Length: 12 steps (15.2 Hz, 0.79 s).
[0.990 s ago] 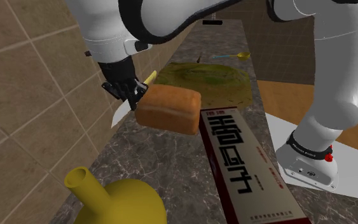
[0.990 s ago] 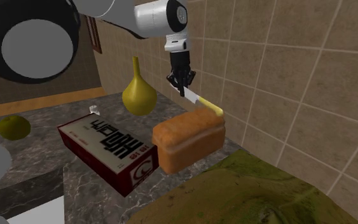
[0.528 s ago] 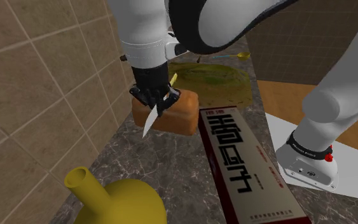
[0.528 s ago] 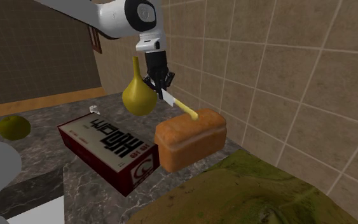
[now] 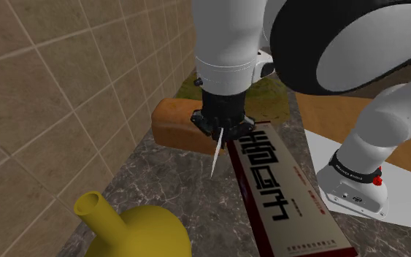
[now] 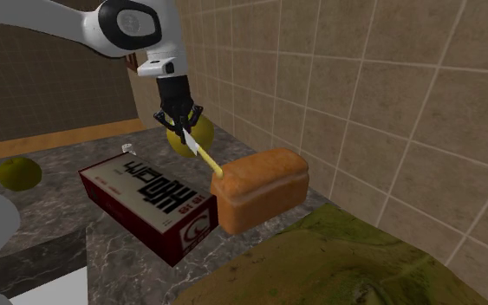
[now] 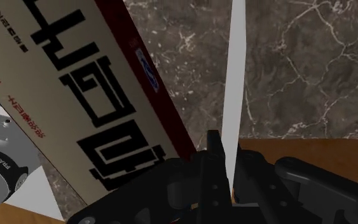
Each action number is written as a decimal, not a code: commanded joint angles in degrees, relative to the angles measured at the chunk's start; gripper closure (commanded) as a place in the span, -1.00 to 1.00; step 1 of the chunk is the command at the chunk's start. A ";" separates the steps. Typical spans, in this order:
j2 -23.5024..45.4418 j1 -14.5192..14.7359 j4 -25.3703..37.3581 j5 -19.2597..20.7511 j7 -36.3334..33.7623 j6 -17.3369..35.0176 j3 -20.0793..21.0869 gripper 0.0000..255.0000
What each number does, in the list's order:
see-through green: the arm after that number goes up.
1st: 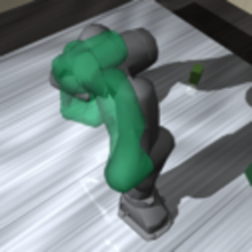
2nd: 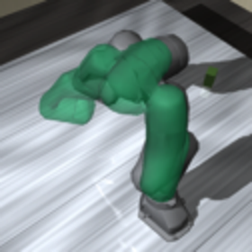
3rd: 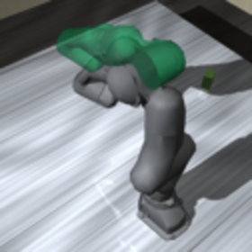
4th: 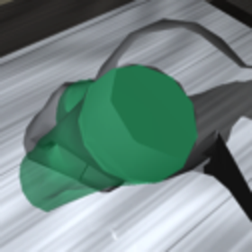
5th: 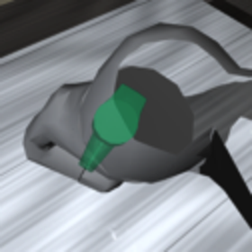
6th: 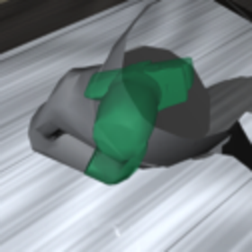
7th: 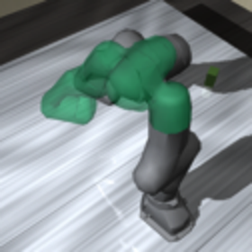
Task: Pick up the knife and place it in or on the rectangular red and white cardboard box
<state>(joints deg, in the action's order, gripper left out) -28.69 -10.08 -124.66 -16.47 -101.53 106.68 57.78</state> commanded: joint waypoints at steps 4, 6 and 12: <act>-11.14 10.37 -7.84 -6.25 0.59 -3.58 -6.35 1.00; -15.05 13.94 -10.38 -7.95 0.15 -5.33 -7.99 1.00; -25.28 23.38 -16.11 -11.78 -2.68 -11.06 -11.09 1.00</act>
<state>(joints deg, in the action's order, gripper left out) -52.25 11.72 -139.85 -27.64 -103.69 96.69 47.24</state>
